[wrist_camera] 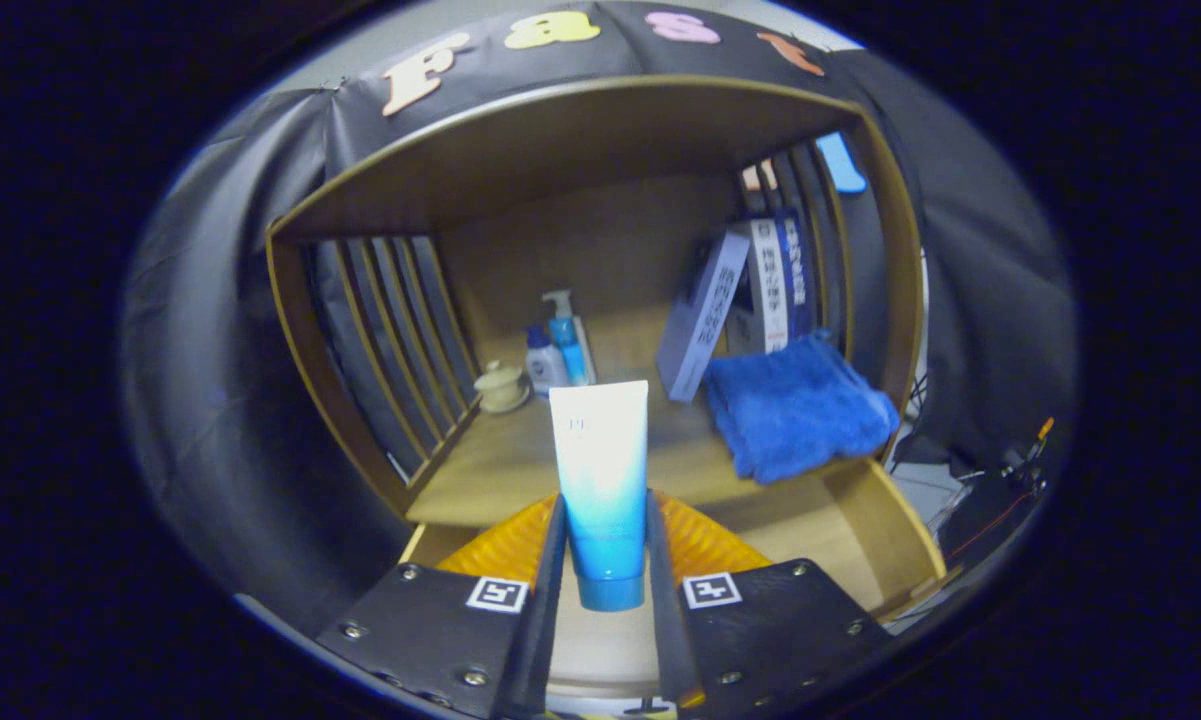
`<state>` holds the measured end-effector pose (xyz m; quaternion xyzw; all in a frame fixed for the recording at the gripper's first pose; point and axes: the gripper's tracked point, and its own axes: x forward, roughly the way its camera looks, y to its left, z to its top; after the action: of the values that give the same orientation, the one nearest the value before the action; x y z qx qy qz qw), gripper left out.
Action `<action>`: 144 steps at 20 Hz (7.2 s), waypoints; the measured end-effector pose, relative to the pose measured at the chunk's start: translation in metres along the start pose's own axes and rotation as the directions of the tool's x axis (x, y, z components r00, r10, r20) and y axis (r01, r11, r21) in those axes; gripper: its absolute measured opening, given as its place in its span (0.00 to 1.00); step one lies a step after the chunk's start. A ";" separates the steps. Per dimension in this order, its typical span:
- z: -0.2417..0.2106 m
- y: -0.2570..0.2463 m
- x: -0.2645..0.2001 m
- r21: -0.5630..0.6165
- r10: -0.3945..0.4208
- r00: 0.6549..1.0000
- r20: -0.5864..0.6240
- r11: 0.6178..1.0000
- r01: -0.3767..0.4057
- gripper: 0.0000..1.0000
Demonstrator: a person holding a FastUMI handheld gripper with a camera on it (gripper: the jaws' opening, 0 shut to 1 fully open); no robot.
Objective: Pull open the drawer, take out the items inside it, and place them on the countertop above the cabinet.
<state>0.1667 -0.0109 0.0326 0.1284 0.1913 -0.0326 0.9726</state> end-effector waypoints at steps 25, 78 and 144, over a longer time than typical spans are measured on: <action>-0.072 0.006 0.198 -0.113 -0.083 0.996 -0.036 0.990 0.079 0.42; -0.189 -0.009 -0.163 -0.160 -0.054 0.963 0.263 0.982 0.099 0.99; -0.207 -0.031 0.115 -0.240 0.016 0.955 0.295 0.969 0.058 0.98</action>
<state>0.1943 0.0115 -0.2041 -0.0014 0.0480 -0.0377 0.9981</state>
